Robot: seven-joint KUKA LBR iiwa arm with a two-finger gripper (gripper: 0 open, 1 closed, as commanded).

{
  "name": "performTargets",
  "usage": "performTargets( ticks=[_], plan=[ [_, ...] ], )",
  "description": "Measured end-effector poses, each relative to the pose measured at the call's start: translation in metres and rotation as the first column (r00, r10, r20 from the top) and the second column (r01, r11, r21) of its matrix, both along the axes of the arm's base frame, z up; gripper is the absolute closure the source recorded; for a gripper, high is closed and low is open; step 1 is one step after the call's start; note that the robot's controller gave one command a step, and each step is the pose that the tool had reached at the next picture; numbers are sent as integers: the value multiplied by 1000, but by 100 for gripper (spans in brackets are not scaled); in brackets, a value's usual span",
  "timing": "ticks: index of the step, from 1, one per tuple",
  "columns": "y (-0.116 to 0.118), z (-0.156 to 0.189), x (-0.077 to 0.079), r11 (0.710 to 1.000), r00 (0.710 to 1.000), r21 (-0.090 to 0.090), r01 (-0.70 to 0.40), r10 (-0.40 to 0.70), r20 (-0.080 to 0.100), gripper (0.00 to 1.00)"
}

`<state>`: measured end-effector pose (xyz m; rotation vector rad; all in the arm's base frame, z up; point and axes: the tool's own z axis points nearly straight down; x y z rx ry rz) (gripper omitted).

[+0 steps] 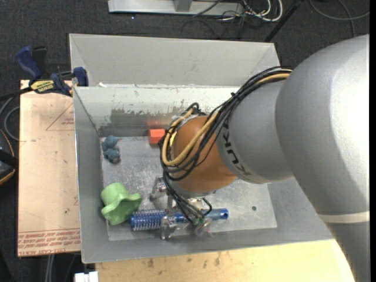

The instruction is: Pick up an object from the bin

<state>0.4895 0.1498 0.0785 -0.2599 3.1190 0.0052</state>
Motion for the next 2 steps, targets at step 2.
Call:
performTargets(
  ticks=[2],
  plan=[
    [4, 123, -2, 999, 999, -1, 35, -35, -4, 100]
  ],
)
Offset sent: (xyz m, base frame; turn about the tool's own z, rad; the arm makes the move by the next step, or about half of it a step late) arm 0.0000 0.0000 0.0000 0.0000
